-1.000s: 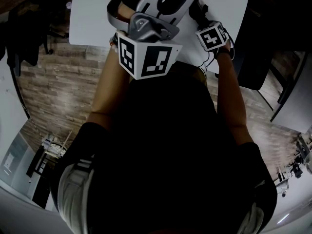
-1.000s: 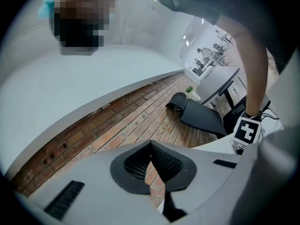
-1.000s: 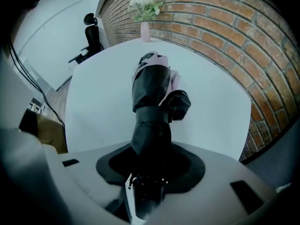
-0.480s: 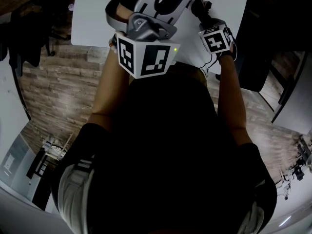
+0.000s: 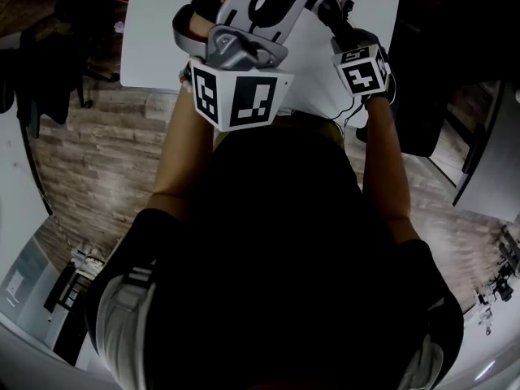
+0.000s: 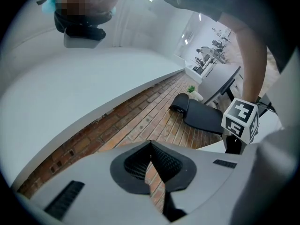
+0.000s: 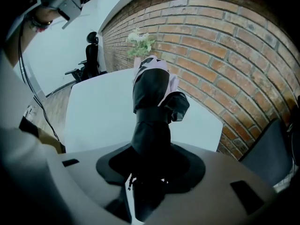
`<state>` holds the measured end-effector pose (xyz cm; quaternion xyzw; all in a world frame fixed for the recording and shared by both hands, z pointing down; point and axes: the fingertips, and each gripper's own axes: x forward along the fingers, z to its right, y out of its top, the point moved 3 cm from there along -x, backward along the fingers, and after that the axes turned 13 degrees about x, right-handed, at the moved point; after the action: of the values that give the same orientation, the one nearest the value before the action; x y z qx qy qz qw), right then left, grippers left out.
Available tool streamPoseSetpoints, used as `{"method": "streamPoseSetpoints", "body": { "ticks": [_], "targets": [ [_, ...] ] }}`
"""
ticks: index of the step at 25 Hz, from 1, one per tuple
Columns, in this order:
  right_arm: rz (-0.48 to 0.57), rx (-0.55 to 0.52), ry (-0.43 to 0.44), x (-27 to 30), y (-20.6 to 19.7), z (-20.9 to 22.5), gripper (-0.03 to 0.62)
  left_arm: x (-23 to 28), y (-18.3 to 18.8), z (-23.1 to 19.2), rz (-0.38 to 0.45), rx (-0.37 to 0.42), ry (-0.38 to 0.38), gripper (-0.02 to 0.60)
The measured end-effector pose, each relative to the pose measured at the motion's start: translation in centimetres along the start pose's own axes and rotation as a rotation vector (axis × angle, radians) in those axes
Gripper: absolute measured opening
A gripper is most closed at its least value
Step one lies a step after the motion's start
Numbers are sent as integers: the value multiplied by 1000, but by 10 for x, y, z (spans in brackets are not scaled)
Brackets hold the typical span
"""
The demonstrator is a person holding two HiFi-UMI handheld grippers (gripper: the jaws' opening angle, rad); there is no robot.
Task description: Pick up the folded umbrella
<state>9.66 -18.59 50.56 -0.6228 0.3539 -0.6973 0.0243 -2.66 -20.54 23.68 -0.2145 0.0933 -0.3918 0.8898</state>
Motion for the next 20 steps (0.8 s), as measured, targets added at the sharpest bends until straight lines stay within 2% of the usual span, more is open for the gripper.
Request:
{"method": "streamPoseSetpoints", "body": {
  "ticks": [13,20],
  "targets": [
    [280,-20,-59,-77,77,9,189,-9,10,-21,-17,31,48,14],
    [384,-24,-61,-107,96,6,189,-15,12,-28,-42,32,77,14]
  ]
}}
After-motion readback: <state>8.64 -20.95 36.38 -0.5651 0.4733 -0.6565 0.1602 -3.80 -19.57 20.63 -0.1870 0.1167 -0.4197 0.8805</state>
